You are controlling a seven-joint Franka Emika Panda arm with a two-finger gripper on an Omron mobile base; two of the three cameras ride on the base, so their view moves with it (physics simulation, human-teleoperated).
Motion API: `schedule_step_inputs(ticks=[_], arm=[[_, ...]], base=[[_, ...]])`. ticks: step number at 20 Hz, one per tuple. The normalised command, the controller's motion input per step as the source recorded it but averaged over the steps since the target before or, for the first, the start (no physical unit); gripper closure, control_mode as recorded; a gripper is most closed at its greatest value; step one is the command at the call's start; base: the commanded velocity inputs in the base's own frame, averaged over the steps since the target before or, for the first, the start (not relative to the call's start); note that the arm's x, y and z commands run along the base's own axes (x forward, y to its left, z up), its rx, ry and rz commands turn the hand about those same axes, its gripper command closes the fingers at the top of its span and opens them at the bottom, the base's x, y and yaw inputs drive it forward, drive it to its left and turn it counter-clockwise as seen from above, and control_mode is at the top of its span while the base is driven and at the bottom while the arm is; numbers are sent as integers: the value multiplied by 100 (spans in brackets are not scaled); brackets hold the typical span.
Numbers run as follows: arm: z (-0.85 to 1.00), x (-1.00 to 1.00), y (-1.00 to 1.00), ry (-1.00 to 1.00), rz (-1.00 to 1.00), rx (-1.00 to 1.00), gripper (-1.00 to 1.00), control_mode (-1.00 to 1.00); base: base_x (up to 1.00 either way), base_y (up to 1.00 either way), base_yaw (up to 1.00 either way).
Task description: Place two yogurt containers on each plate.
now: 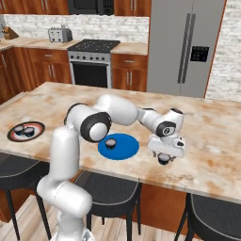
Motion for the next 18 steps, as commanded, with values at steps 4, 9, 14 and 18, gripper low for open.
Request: schedule_step_inputs(ticks=[4, 9, 14, 18], arm=[[-35, 0, 0, 0, 0, -2, -100, -100], [-8, 0, 0, 0, 0, 0, 100, -100], [0, 0, 0, 0, 0, 0, 100, -100], [37, 0, 12, -6, 0, 0, 100, -100]], base=[[0, 0, 0], [0, 0, 0], [0, 0, 0], [0, 0, 0]])
